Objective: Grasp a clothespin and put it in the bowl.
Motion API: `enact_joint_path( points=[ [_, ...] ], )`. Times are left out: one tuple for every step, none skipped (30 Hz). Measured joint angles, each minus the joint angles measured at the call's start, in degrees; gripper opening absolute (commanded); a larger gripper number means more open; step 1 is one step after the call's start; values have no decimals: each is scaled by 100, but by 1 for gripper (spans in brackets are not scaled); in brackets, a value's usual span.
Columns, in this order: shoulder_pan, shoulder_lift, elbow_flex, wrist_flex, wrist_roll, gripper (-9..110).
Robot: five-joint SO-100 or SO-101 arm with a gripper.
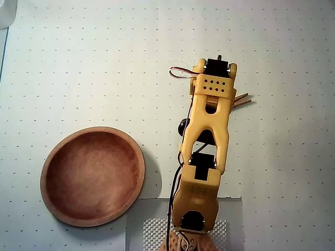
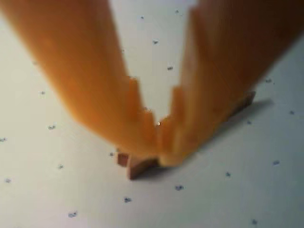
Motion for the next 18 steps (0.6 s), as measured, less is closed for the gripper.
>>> enact_joint_path(
  points=[
    [18, -114, -132, 0, -18, -3],
    [26, -149, -167, 0, -26, -3],
    [44, -220, -237, 0, -88, -3],
    [88, -316, -343, 0, -149, -3],
    [123, -404, -466, 0, -220, -3],
    [158, -483, -563, 0, -272, -3],
    [193, -580, -677, 0, -334, -3],
    [211, -642, -765, 0, -387, -3],
    [229, -721, -879, 0, -457, -3],
    [246, -765, -967, 0, -510, -3],
    [255, -800, -1055, 0, -580, -3],
    [264, -879, -1239, 0, -686, -3],
    [264, -888, -1266, 0, -694, -3],
    [264, -932, -1362, 0, -773, -3],
    [264, -976, -1468, 0, -844, -3],
    [255, -1028, -1617, 0, -923, -3],
    [255, -1046, -1679, 0, -949, -3],
    [246, -1099, -1767, 0, -1011, -3]
  ],
)
